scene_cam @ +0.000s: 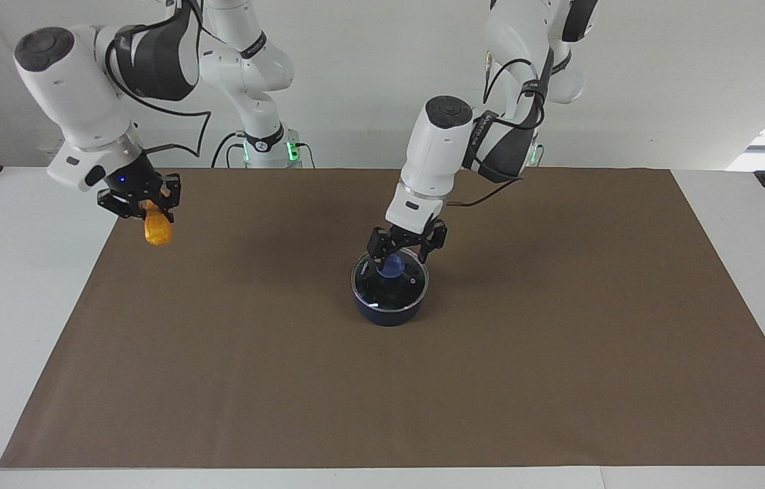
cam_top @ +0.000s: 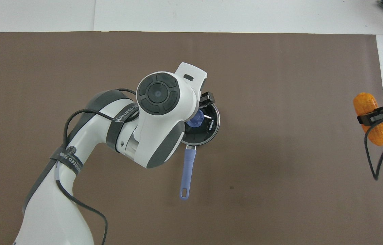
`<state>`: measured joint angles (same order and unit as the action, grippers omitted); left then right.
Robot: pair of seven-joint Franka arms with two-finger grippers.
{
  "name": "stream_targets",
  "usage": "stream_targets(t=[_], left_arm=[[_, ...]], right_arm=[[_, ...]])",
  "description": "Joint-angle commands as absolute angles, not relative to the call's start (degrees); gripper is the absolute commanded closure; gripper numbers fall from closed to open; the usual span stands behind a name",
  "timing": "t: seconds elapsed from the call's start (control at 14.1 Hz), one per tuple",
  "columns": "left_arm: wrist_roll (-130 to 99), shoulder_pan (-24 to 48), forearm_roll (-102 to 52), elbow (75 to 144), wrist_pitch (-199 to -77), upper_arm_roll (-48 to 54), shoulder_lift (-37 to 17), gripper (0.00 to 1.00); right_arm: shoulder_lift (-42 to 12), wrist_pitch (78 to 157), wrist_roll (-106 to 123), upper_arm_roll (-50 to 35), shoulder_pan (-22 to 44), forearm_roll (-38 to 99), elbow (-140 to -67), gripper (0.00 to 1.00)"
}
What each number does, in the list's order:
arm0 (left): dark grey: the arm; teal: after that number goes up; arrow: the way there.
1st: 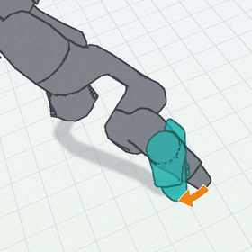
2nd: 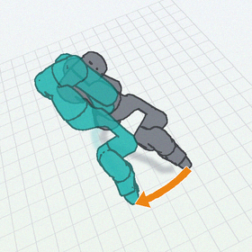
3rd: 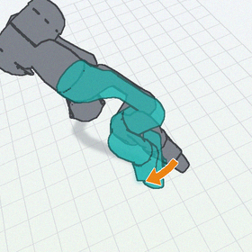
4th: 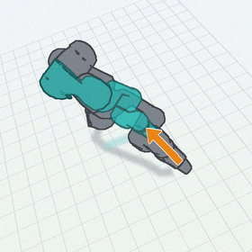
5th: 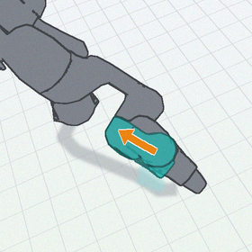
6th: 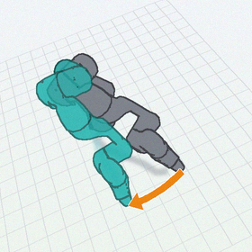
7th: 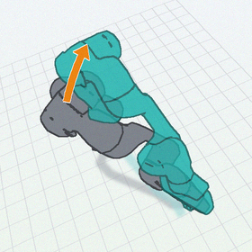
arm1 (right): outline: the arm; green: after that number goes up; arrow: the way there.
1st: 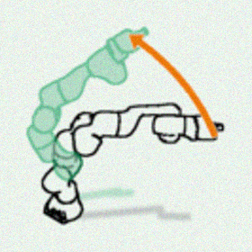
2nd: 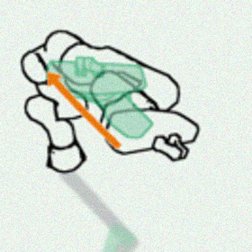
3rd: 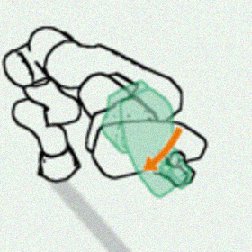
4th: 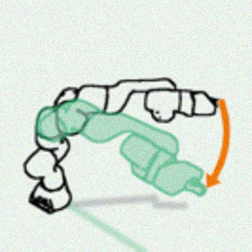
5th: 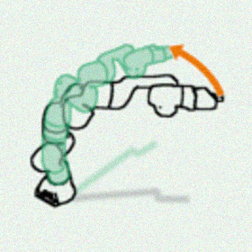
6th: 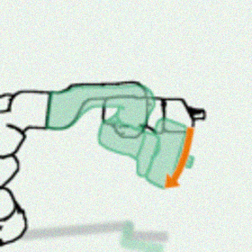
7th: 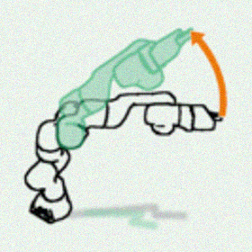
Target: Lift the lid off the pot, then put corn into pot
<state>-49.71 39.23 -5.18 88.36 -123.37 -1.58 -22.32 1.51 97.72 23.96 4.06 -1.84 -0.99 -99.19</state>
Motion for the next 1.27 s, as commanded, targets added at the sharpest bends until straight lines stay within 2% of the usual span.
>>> stream_targets(t=[0.0, 0.28, 0.78, 0.85, 0.99, 1.2], left_arm=[[-50.36, 41.13, -4.93, 88.86, -124.02, -2.81, -22.85, 0.0], [-50.36, 43.41, -0.01, 89.3, -123.57, -2.81, -25.03, 0.0], [-50.36, 43.68, 2.46, 88.59, -121.9, -2.9, -25.66, 0.0], [-50.36, 43.68, 2.37, 88.59, -121.9, -2.9, -25.66, 0.04], [-50.36, 43.68, 2.55, 88.59, -121.9, -2.9, -25.66, 0.21], [-50.27, 43.77, 3.69, 88.51, -121.9, -2.9, -25.66, 0.22]], right_arm=[[2.29, 94.49, 19.89, 3.17, -2.37, 0.18, -96.95, 1.0], [3.25, 94.13, 10.03, -2.54, -2.37, -0.53, -97.91, 1.0], [3.25, 94.48, 8.88, -3.43, -2.37, -0.26, -98.35, 1.0], [3.25, 94.48, 8.88, -3.43, -2.37, -0.26, -98.35, 1.0], [3.25, 94.48, 8.88, -3.43, -2.37, -0.26, -98.35, 1.0], [3.25, 94.48, 8.96, -3.43, -2.37, -0.26, -98.35, 1.0]])
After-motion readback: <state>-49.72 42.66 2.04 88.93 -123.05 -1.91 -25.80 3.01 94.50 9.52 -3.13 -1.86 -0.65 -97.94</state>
